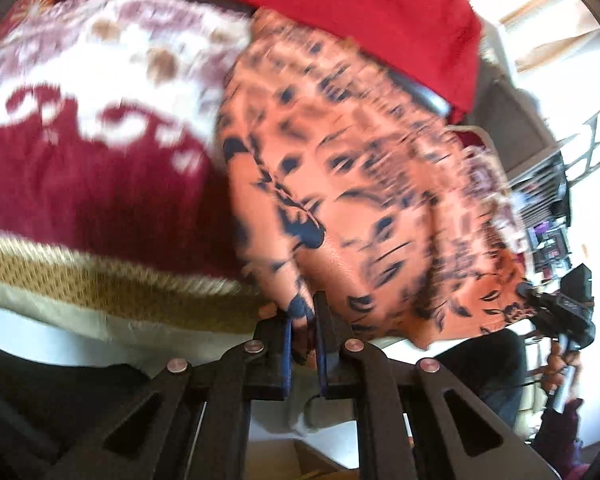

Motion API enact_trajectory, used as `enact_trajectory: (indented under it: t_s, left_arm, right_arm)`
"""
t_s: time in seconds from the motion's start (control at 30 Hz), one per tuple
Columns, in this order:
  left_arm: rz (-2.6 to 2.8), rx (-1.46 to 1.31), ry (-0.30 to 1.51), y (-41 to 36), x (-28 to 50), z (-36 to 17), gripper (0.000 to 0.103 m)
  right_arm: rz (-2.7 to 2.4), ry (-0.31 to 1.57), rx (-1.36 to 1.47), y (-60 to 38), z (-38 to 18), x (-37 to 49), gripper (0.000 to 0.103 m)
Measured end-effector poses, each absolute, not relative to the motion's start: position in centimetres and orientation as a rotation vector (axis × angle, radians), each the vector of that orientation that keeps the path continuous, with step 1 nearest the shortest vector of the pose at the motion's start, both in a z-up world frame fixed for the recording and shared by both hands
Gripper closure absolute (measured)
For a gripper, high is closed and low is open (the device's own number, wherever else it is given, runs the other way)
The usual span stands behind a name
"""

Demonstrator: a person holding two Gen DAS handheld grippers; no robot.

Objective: Fold small clothes

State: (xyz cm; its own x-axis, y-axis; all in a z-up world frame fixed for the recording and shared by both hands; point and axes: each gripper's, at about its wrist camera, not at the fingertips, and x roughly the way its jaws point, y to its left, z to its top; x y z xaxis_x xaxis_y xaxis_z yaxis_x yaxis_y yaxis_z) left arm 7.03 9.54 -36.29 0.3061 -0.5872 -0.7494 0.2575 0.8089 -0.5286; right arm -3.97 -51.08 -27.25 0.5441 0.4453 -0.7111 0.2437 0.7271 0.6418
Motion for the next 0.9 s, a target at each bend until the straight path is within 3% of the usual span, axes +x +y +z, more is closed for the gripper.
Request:
enact_trajectory:
  t_s: [0.33,0.57,0.73,0.9]
  left_arm:
    - [-0.674,-0.433,0.977,10.6,10.9,-26.7,0.094]
    - [-0.649,-0.437,0.908,9.2,19.2,-22.6,0.094]
    - [-0.588,-0.471,0.894,7.8,27.8,-22.4,0.094]
    - [-0.501,-0.484,0.933,5.4,37.6,-25.7,0.094]
  right_arm:
    - [0.309,0.798,0.849,-51.3,-21.3,-2.1,0.093]
    - [0.256,0.642,0.921,-56.3,-18.7,3.2,0.093]
    - [0.133,0.612,0.968,-60.4,-18.5,11.6,0.093]
    - [-0.010,0.607,1.038,-63.2,-21.9,21.4,0.093]
